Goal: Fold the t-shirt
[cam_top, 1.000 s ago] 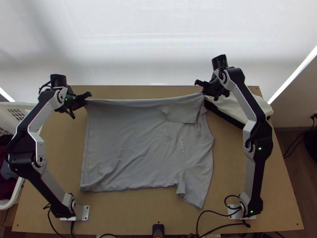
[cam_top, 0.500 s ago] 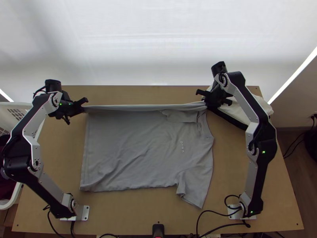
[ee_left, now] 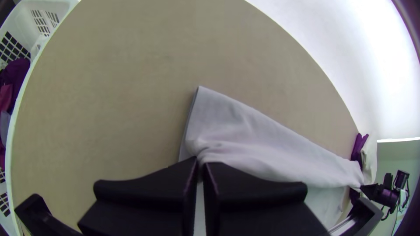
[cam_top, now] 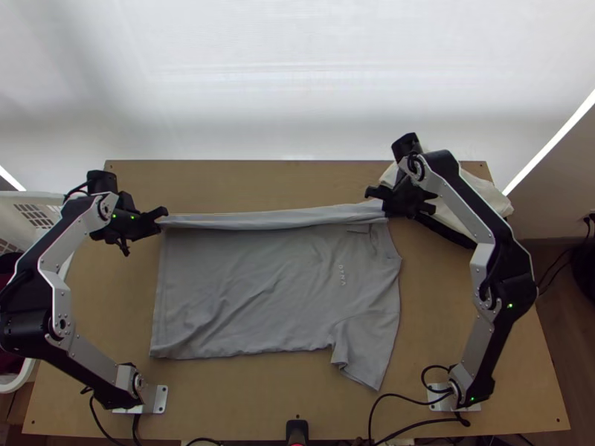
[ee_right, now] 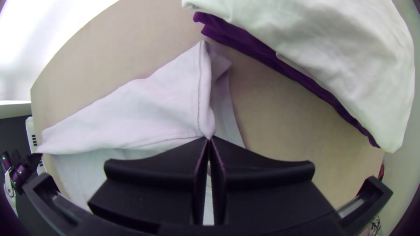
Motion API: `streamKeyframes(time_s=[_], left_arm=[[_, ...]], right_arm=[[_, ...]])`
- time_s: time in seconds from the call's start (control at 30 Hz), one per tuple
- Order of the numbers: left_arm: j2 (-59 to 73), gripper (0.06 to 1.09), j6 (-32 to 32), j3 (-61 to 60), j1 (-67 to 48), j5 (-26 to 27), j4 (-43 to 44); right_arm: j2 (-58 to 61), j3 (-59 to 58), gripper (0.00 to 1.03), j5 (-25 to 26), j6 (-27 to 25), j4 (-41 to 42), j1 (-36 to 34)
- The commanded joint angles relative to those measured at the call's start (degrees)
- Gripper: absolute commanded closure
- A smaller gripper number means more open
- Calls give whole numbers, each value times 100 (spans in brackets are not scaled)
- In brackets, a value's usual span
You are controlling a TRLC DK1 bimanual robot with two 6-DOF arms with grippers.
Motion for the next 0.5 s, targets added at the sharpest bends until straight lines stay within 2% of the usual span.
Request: streamKeyframes(time_s=[0.0,0.47], left_arm=[[-225,105,101,-259,40,74,53],[-752,105,233,-892,93,101,300]], right_arm=[[-358,-459,100,57,-46,161,33],[-798,-1646,100,57,-2,803,130]])
